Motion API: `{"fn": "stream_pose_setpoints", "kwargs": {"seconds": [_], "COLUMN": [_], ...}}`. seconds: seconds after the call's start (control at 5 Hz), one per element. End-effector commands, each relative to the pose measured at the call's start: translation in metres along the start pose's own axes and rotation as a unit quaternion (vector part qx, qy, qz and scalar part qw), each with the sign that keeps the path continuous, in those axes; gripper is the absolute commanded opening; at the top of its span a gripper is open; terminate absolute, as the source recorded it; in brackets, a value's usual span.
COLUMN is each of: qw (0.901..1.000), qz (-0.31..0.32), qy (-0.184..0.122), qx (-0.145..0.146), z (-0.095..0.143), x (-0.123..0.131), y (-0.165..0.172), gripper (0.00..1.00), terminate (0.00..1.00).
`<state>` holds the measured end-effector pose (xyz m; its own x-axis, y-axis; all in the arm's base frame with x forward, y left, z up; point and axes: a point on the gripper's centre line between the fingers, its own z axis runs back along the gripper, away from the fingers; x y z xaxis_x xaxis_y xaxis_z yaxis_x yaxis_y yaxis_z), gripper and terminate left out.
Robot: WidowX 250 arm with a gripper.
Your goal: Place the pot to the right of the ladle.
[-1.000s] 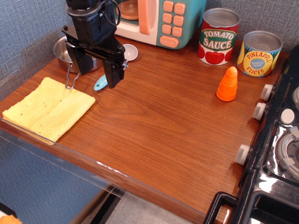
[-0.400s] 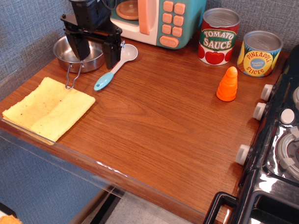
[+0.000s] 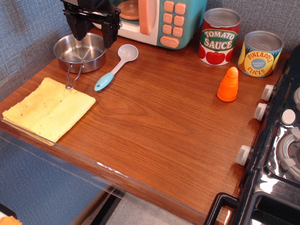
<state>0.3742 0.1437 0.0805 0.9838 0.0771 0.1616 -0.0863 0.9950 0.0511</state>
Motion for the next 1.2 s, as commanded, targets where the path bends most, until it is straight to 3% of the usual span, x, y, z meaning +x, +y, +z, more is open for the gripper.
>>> {"fn": "stream_pose_setpoints", "kwargs": {"seconds": [0.0, 0.6, 0.8, 1.0], "qw": [0.9996, 0.9988, 0.9987, 0.9986], "qz": [0.022, 0.016, 0.012, 0.011], "qy": [0.005, 0.046, 0.048, 0.05], "qx": [0.017, 0.01, 0.008, 0.014], "z": [-0.013, -0.054, -0.063, -0.063], "x": [0.018, 0.018, 0.017, 0.017], "y": [0.029, 0.024, 0.021, 0.02], "gripper": [1.0, 1.0, 0.0, 0.0], "terminate": [0.0, 0.0, 0.0, 0.0]}}
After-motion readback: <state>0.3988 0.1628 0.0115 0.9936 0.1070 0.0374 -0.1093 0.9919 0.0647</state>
